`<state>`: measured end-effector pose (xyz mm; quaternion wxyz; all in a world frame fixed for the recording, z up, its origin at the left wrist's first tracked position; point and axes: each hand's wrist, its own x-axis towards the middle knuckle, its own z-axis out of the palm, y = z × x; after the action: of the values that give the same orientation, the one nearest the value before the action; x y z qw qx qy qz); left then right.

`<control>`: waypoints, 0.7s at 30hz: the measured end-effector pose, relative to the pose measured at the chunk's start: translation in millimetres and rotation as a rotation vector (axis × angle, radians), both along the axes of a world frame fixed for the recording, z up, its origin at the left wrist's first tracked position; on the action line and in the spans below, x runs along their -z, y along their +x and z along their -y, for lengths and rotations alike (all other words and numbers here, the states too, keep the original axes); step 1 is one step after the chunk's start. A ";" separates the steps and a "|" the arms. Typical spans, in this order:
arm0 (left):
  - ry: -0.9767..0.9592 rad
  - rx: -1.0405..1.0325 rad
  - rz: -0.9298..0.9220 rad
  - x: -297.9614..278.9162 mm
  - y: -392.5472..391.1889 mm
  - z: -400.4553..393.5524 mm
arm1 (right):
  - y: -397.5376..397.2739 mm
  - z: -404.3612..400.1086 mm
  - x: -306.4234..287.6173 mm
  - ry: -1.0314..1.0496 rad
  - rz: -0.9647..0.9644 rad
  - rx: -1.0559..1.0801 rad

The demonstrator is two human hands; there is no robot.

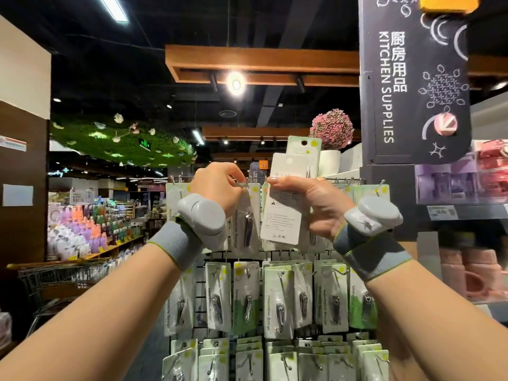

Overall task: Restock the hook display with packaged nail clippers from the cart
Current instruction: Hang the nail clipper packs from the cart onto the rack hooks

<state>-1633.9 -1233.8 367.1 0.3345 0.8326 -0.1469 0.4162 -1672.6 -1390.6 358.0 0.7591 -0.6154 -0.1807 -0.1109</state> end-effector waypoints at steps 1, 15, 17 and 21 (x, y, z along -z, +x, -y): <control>0.029 -0.035 0.017 0.0 -0.3 0.6 | -0.1 0.5 -0.1 -0.005 0.001 -0.006; 0.296 0.252 0.376 15.4 -35.8 49.6 | -10.6 9.3 -3.5 0.108 -0.098 -0.055; 0.321 0.263 0.394 17.2 -37.6 58.3 | -11.8 17.1 -2.5 0.147 -0.086 -0.059; 0.391 0.247 0.363 19.1 -37.6 76.3 | -18.6 36.1 -6.7 0.220 -0.152 -0.040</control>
<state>-1671.5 -1310.1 348.0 0.1840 0.7689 -0.3819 0.4786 -1691.2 -1426.7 364.7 0.8356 -0.5314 -0.1215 -0.0681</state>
